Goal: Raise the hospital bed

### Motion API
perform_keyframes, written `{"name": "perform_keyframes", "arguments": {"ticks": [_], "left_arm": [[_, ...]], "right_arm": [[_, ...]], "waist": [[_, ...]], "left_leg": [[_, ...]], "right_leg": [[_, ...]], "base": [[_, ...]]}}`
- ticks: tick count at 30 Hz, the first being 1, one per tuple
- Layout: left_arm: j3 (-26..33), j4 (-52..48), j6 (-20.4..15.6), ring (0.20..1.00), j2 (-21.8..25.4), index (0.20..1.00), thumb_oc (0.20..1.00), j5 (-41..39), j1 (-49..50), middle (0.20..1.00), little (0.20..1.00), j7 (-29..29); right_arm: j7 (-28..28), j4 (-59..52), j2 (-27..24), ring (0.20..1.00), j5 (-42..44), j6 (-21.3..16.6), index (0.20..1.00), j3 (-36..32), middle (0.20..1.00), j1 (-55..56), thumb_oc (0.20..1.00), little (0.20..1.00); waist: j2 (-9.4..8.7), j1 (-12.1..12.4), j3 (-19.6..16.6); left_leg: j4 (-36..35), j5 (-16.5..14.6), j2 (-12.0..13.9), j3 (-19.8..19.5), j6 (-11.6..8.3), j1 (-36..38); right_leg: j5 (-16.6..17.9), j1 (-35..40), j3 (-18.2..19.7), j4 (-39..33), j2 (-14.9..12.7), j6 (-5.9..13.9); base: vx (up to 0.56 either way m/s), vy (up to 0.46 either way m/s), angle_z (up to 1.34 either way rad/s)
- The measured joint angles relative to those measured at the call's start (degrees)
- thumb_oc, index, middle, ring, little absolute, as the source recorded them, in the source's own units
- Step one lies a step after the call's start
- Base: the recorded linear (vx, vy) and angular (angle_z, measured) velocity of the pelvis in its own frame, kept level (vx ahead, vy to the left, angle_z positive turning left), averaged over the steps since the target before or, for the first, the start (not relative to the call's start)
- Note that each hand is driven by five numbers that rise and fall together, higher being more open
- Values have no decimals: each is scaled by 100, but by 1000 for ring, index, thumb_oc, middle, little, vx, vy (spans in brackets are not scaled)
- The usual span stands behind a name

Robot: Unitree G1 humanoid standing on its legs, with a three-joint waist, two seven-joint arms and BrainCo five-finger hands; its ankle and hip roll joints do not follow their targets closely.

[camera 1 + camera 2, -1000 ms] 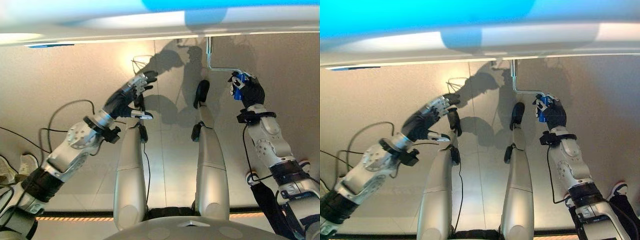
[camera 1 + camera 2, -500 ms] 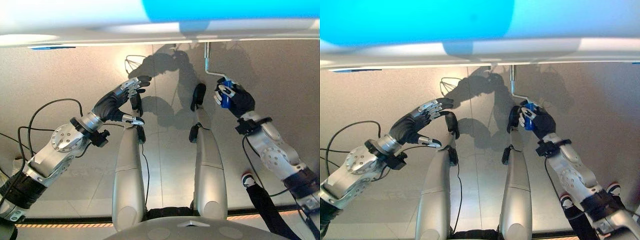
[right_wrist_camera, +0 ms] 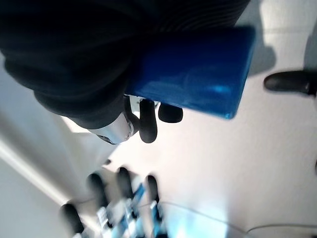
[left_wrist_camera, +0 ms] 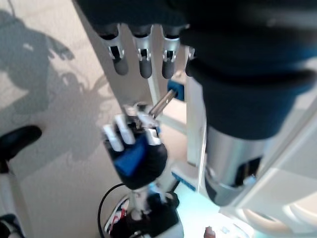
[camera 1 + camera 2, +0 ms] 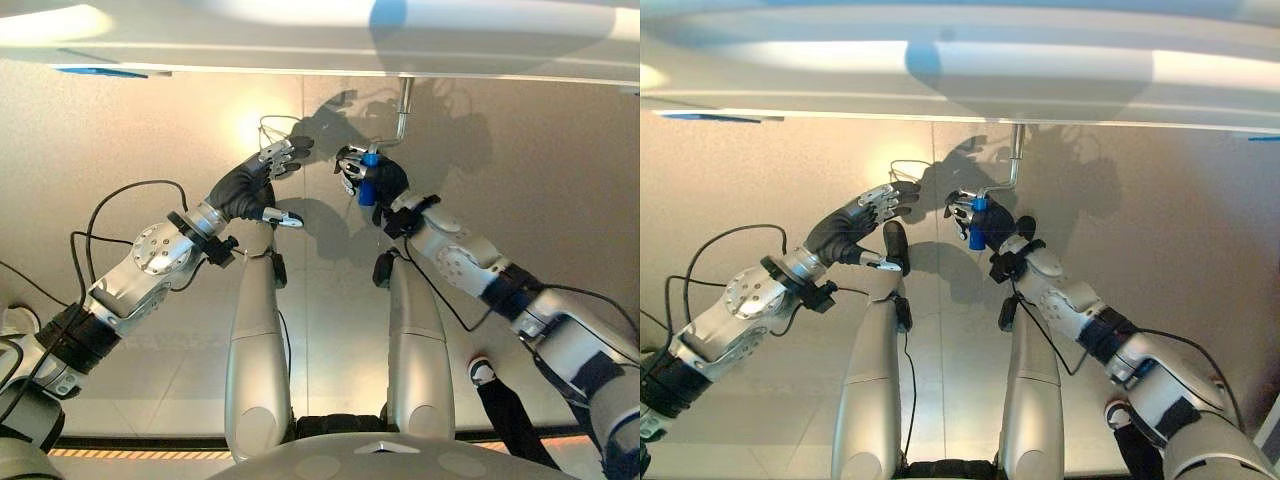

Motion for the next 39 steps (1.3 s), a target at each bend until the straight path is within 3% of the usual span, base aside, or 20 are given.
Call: {"name": "perform_keyframes", "arguments": {"ticks": [2, 5, 6, 11, 26, 27, 28, 29, 32, 39], "left_arm": [[-65, -15, -2, 1000, -60, 1000, 1000, 62, -18, 1000, 1000, 28], [-293, -10, -9, 1000, -77, 1000, 1000, 61, -61, 1000, 1000, 27], [-519, 95, 11, 1000, -164, 1000, 1000, 60, -204, 1000, 1000, 24], [-1025, 135, 9, 1000, -449, 1000, 1000, 6, -696, 1000, 1000, -22], [-1013, 159, 20, 1000, -479, 1000, 1000, -115, -779, 1000, 1000, -152], [-1013, 159, 21, 1000, -479, 1000, 1000, -114, -771, 1000, 1000, -153], [-1003, 159, 24, 1000, -489, 1000, 1000, -113, -750, 1000, 1000, -159], [-1003, 159, 28, 1000, -504, 1000, 1000, -113, -719, 1000, 1000, -173], [-890, 173, 58, 1000, -584, 1000, 1000, -108, -478, 1000, 1000, -223], [-672, 896, 169, 1000, -965, 1000, 1000, -87, 180, 1000, 1000, -440]], "right_arm": [[-169, 894, 502, 200, -335, -3, 200, -206, 200, -261, 200, 200], [-425, 1701, 754, 200, -668, 48, 200, -379, 200, -510, 200, 200], [-433, 2691, 962, 200, -1058, 61, 200, -510, 200, -788, 200, 200], [-565, 4066, 1130, 200, -1838, 220, 200, -951, 200, -1285, 200, 200], [-718, 4383, 1150, 200, -2699, 342, 200, -1694, 200, -1143, 200, 200], [-718, 4381, 1154, 338, -2719, 341, 338, -1694, 338, -1127, 338, 338], [-720, 4380, 1154, 868, -2765, 341, 868, -1705, 868, -1087, 868, 868], [-727, 4379, 1154, 1000, -2812, 337, 1000, -1710, 1000, -1021, 1000, 1000], [-792, 4364, 1133, 1000, -2900, 335, 1000, -1865, 1000, -740, 1000, 1000], [-967, 4576, 296, 1000, -2931, 364, 1000, -2342, 1000, 1105, 1000, 1000]], "waist": [[28, 117, 0], [49, 250, 3], [90, 268, -2], [181, 399, -18], [223, 423, -3], [224, 418, -3], [224, 410, -3], [224, 410, -3], [222, 373, -2], [209, -18, -20]], "left_leg": [[-39, 42, -13, -10, -6, -1], [-67, 74, -23, -13, 0, -20], [-50, 79, -39, -25, -2, -39], [-72, 111, -103, -37, 27, -142], [-80, 121, -194, -14, 77, 72], [-85, 126, -199, -12, 84, 99], [-96, 128, -206, -11, 96, 164], [-106, 130, -217, -10, 101, 248], [-167, 126, -243, 9, 131, 540], [-546, 54, -243, 105, 123, 2019]], "right_leg": [[-10, -5, -24, 2, 1, -8], [-2, -31, -37, 0, -7, -13], [-19, -38, -51, 37, -23, -7], [-15, -139, -56, 32, -76, 11], [31, 85, -47, -8, -165, 70], [36, 123, -47, -22, -170, 77], [41, 197, -47, -38, -178, 84], [46, 284, -47, -57, -185, 92], [65, 586, -49, -125, -209, 121], [31, 2053, -62, -565, -183, 216]], "base": [[0, 36, 6], [-17, 39, 5], [59, 27, 7], [-36, 27, 4], [-1, 4, 1], [-12, -11, 4], [-24, -15, 5], [-15, -7, 5], [-8, -15, 2], [21, -8, -5]]}}
